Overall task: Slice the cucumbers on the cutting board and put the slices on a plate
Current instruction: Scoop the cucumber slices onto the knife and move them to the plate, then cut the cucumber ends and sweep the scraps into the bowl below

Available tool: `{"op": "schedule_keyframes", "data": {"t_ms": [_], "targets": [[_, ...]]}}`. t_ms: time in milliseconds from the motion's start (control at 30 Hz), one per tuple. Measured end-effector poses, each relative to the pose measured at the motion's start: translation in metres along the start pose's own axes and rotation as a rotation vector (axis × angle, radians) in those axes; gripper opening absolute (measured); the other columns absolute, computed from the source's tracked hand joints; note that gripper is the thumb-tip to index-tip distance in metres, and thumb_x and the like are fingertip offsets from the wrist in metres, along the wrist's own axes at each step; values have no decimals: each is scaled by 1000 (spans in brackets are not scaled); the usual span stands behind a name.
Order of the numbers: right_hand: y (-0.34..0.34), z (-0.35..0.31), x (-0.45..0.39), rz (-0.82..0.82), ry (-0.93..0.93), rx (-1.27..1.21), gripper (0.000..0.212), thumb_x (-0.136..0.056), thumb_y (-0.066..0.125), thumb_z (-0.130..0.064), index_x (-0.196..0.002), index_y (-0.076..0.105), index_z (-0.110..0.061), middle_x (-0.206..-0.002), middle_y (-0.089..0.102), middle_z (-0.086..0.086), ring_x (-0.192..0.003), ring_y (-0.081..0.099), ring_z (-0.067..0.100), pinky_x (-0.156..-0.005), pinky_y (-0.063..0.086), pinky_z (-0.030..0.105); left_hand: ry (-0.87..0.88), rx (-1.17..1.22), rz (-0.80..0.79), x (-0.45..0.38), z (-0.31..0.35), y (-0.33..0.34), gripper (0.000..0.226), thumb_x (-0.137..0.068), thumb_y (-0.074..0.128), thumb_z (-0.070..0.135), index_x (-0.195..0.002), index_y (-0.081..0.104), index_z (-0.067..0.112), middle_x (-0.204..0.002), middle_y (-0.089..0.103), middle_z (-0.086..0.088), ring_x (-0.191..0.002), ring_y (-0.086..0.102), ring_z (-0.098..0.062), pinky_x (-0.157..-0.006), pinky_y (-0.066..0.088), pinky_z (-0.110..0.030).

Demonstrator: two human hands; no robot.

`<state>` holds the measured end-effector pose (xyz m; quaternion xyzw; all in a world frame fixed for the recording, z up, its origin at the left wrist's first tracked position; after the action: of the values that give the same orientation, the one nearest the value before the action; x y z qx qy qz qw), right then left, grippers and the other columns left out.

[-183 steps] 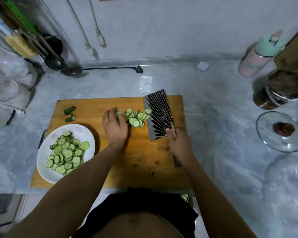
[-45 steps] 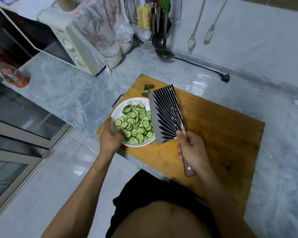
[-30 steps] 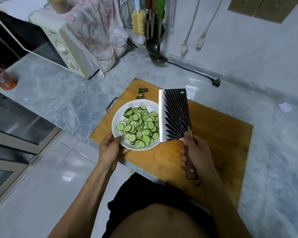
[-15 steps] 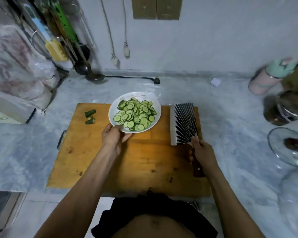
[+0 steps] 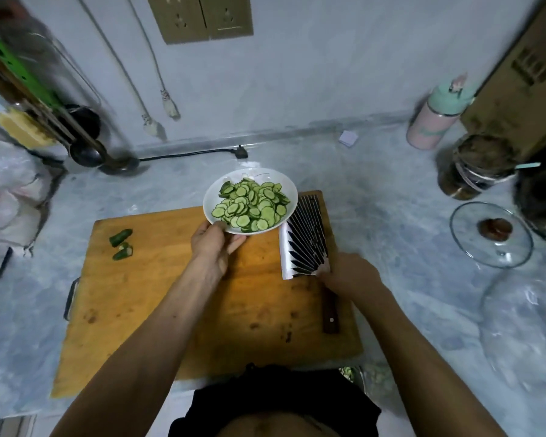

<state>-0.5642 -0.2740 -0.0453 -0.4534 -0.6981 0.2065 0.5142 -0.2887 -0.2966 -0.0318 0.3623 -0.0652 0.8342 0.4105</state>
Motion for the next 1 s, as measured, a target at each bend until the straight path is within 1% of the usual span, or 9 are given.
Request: {"op": "schedule_keyframes", "data": {"t_ms": [100,167,300,400,533,700,800,867,1000], "targets": [[-29,-5,-9,59,-12,-38,42,-97,57,-35,-61,43,-17,-63,46,1,-65,54,19,-62,44,28,21,-38,-37,-7,7,25,31,-91,50,-7,-115,60,9,-106,69,-12,-82,71,-21,-68,61,-44],[-46,-4,-21,144,-11,-170,48,-98,58,-33,-58,42,-13,-56,45,3,-52,49,18,-55,42,28,22,-68,-58,-14,14,45,31,-92,49,-6,-116,59,10,-102,69,-10,-79,71,-21,-68,61,-44],[-66,0,-47,230,53,-545,40,-99,56,-25,-81,61,11,-76,67,28,-62,67,32,-62,61,45,-24,-137,-79,-33,22,85,25,-91,47,-9,-102,58,9,-92,67,-12,-75,70,-24,-62,61,-40],[-80,-4,-72,191,118,-798,34,-102,49,-19,-104,62,12,-84,68,27,-60,65,29,-58,58,38,-58,-156,-90,-49,24,108,29,-89,45,-13,-107,58,6,-88,68,-14,-77,71,-27,-61,61,-42],[-101,-17,-105,159,98,-851,30,-103,48,-21,-109,61,6,-87,70,27,-61,66,30,-64,60,41,-89,-180,-62,-71,25,126,35,-89,48,-13,-119,57,1,-87,66,-14,-72,69,-27,-51,58,-36],[-112,-18,-127,177,114,-843,25,-102,50,-15,-108,61,7,-84,69,26,-56,65,27,-58,60,37,-82,-252,17,-89,26,138,26,-91,49,-12,-112,53,3,-90,61,-14,-70,64,-25,-42,56,-36],[-108,-13,-126,173,111,-826,23,-101,53,-13,-104,63,7,-81,69,22,-59,65,26,-59,60,37,-54,-357,33,-99,22,137,23,-87,52,-12,-104,58,2,-98,63,-14,-76,65,-26,-50,59,-36],[-102,-11,-119,169,95,-790,22,-100,56,-16,-100,65,4,-78,71,19,-61,67,25,-65,62,40,15,-480,27,-101,24,133,19,-84,56,-7,-100,63,-2,-93,65,-12,-77,66,-27,-65,61,-40],[-88,-17,-95,194,7,-734,18,-100,58,-19,-94,66,-4,-77,72,12,-60,68,18,-63,61,34,206,-699,10,-82,41,99,28,-66,66,25,-93,70,16,-96,72,-6,-92,69,-27,-88,56,-42]]}}
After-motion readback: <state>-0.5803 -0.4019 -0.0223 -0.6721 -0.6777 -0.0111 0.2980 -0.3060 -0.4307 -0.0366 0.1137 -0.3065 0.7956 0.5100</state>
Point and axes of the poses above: each hand's wrist, its own x-axis away from the middle knuckle, its own y-axis out of the palm, z = x × y, the point moved 7 cm from there along -x, towards the middle knuckle
